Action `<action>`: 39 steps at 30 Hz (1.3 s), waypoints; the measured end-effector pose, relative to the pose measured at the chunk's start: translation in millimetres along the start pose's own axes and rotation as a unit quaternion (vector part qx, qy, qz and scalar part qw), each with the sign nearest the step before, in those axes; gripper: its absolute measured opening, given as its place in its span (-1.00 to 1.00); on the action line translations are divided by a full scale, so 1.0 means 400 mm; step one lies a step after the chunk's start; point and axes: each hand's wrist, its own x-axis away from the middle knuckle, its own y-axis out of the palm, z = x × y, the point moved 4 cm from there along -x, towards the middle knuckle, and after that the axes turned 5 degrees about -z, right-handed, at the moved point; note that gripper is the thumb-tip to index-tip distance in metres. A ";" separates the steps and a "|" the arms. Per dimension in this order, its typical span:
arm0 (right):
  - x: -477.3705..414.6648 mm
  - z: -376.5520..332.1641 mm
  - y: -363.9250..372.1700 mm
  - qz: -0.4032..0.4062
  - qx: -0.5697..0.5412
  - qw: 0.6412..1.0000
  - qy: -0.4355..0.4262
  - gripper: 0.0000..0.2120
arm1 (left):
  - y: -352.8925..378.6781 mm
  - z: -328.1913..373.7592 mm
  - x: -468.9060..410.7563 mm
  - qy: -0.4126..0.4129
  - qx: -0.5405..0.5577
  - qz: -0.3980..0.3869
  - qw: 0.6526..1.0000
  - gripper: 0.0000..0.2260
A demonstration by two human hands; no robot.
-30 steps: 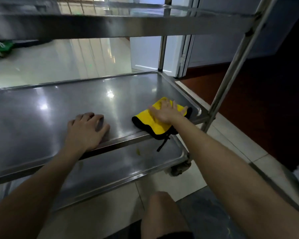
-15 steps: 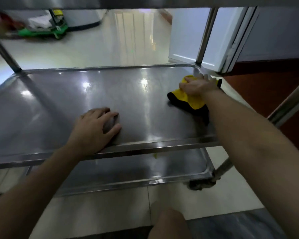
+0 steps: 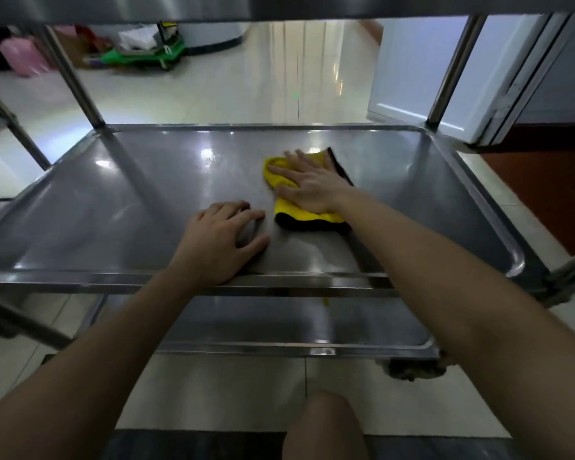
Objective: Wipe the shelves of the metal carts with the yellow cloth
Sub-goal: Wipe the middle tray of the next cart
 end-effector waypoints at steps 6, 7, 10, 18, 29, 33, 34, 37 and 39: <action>0.132 0.159 -0.019 0.024 -0.005 0.976 0.215 -0.28 | -0.039 0.035 0.020 -0.029 0.053 0.054 0.997 -0.48; 0.135 0.155 -0.016 0.008 -0.027 0.975 0.222 -0.27 | -0.052 0.039 0.029 -0.045 0.061 0.085 0.994 -0.52; 0.130 0.138 -0.010 -0.024 -0.063 0.970 0.233 -0.15 | -0.079 0.012 0.065 -0.074 0.055 0.126 0.988 -0.61; 0.056 0.147 -0.008 -0.008 -0.077 0.969 0.234 -0.14 | -0.119 -0.393 0.209 -0.246 -0.019 0.099 0.964 -0.63; -0.267 -0.256 -0.021 -0.022 -0.047 0.996 0.068 -0.34 | -0.078 -0.418 0.226 -0.257 -0.021 0.098 0.961 -0.54; -0.160 -0.502 0.028 -0.041 -0.012 0.996 -0.079 -0.38 | -0.081 -0.438 0.227 -0.261 0.002 0.120 0.958 -0.73; -0.115 -0.521 0.040 -0.040 -0.009 0.993 -0.110 -0.40 | -0.080 -0.441 0.229 -0.260 0.007 0.130 0.957 -0.77; 0.001 -0.510 0.055 -0.037 0.005 0.979 -0.200 -0.40 | -0.075 -0.448 0.243 -0.257 0.019 0.151 0.954 -0.80; 0.030 -0.466 0.046 -0.041 0.016 0.971 -0.234 -0.37 | -0.072 -0.445 0.250 -0.253 0.026 0.149 0.956 -0.80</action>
